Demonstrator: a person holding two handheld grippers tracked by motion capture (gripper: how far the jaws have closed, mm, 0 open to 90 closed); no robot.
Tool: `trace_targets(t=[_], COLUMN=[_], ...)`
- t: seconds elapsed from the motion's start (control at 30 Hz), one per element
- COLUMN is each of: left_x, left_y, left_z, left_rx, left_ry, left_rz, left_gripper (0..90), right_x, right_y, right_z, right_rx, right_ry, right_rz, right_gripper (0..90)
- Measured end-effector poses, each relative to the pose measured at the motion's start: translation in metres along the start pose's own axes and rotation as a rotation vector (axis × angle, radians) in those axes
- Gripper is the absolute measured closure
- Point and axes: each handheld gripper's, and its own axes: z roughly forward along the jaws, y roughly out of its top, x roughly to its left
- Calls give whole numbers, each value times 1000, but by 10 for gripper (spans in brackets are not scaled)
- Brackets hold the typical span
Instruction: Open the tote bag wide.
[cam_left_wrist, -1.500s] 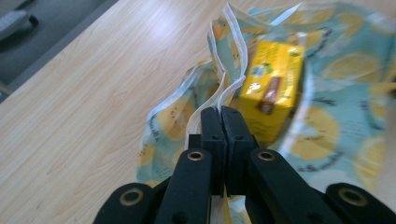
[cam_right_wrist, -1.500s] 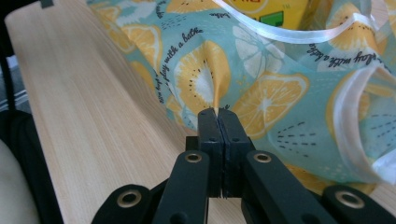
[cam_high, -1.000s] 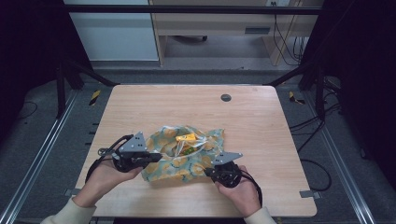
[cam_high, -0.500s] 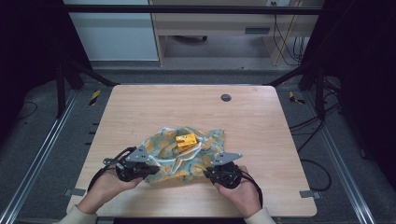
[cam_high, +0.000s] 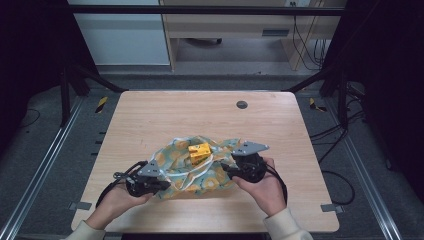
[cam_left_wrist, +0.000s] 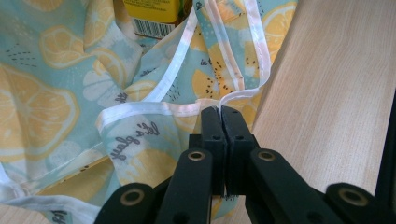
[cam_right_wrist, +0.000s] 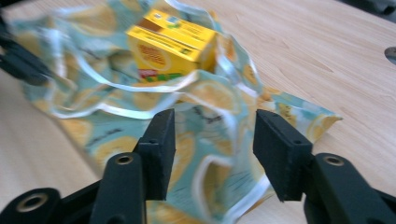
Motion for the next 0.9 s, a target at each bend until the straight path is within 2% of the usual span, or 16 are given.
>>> trace_targets(t=[0.07,0.1,0.17,0.2,0.23,0.27,0.3,0.33,0.37,0.43,0.57,0.6,0.67,0.7,0.8,0.9], left_x=[1,1,1,1,1,1,0,0,-1,-2,-6,-9,-10,-10,-9,-9], left_y=[0,0,-1,-1,-1,-1,-1,-1,-1,-1,-3,-5,-7,-7,-11,-13], left_z=[-1,-1,-3,-4,-4,-6,-9,-9,-12,-15,-11,-4,2,2,8,10], left_rx=[-4,-4,-13,-16,-16,-18,-24,-24,-27,-33,4,37,62,62,87,95], left_ry=[0,0,1,6,6,8,7,7,4,10,10,21,26,26,50,53], left_rz=[-4,-4,-5,-7,-7,-7,-4,-4,-3,5,24,35,43,43,39,37], left_gripper=[890,890,890,890,890,890,890,890,890,890,891,891,890,890,890,889], right_x=[-6,-6,-8,-8,-8,-8,-5,-5,-2,2,8,13,15,15,16,14], right_y=[4,4,6,6,6,6,5,5,4,2,-8,-21,-33,-33,-59,-66], right_z=[10,10,20,22,22,23,18,18,10,-2,-15,-19,-18,-18,-9,-5], right_rx=[36,36,81,84,84,89,91,91,74,62,54,67,90,90,135,151], right_ry=[-4,-4,24,39,39,59,58,58,63,75,93,108,115,115,133,132], right_rz=[-6,-6,-25,-27,-27,-32,-58,-58,-73,-88,-93,-87,-82,-82,-47,-28], right_gripper=[477,477,631,674,674,742,842,842,874,879,882,885,886,886,888,886])
